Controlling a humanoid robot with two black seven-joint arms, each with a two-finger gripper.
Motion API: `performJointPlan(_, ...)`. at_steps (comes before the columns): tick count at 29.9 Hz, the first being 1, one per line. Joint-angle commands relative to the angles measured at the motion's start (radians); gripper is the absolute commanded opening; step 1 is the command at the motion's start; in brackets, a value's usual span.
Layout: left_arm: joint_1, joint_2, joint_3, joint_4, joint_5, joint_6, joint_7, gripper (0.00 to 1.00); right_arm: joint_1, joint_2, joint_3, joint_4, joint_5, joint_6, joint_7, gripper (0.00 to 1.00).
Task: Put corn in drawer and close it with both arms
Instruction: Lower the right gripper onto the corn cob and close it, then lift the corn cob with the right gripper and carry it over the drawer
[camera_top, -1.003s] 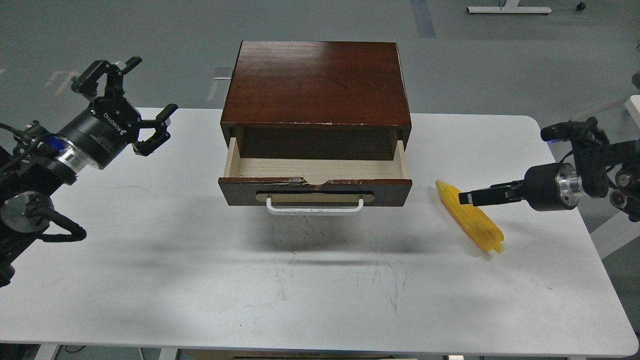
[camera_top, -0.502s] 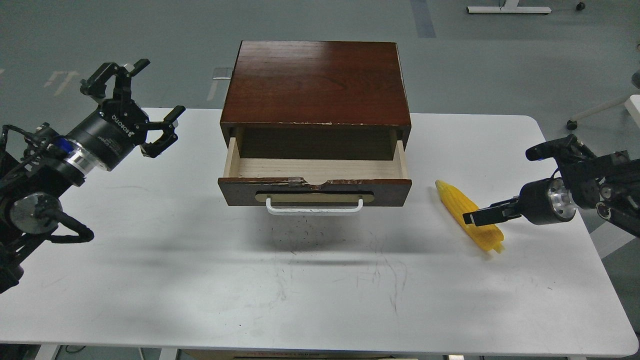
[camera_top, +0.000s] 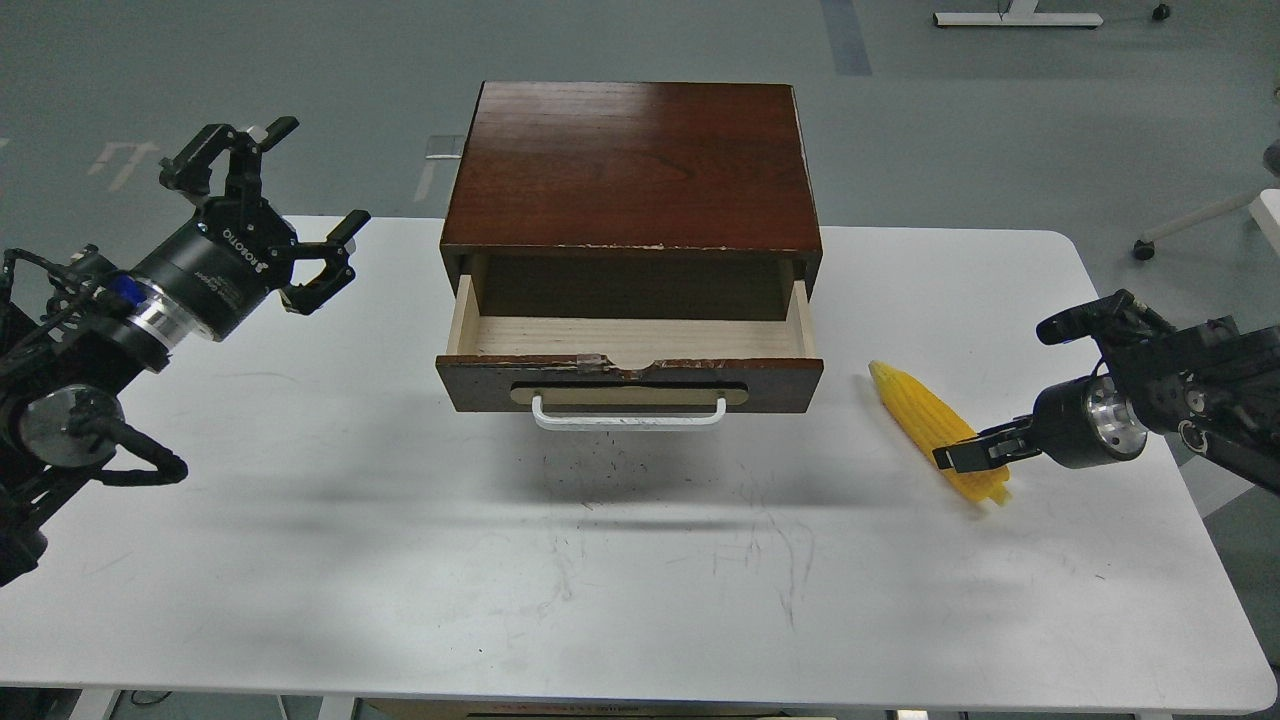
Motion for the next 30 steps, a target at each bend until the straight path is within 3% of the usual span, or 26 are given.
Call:
performJointPlan(1,0.0,0.001,0.0,0.0,0.0,0.0,0.0,1.0,0.007,-0.002,-0.003,0.001,0.001,0.0,0.0,0.0)
performJointPlan(6,0.0,0.003,-0.001,0.0,0.0,0.0,0.0,1.0,0.052,-0.017,0.007,0.017,0.008,-0.001,0.0,0.0)
performJointPlan(15,0.0,0.007,-0.001,0.0,0.0,0.0,0.0,1.0,0.299,-0.145,0.051,0.147,0.078,0.0,0.0,0.0)
performJointPlan(19,-0.002,0.007,-0.001,0.0,0.002,0.0,0.0,1.0,0.397,-0.143,0.044,0.211,0.075,0.002,0.0,0.0)
performJointPlan(22,-0.002,0.009,-0.003,0.0,0.0,0.0,0.0,1.0,0.454,-0.125,0.036,0.234,0.069,0.003,0.0,0.0)
performJointPlan(30,-0.003,0.01,-0.011,0.0,0.002,0.0,0.002,1.0,0.653,0.059,-0.144,0.273,0.052,0.0,0.0,0.0)
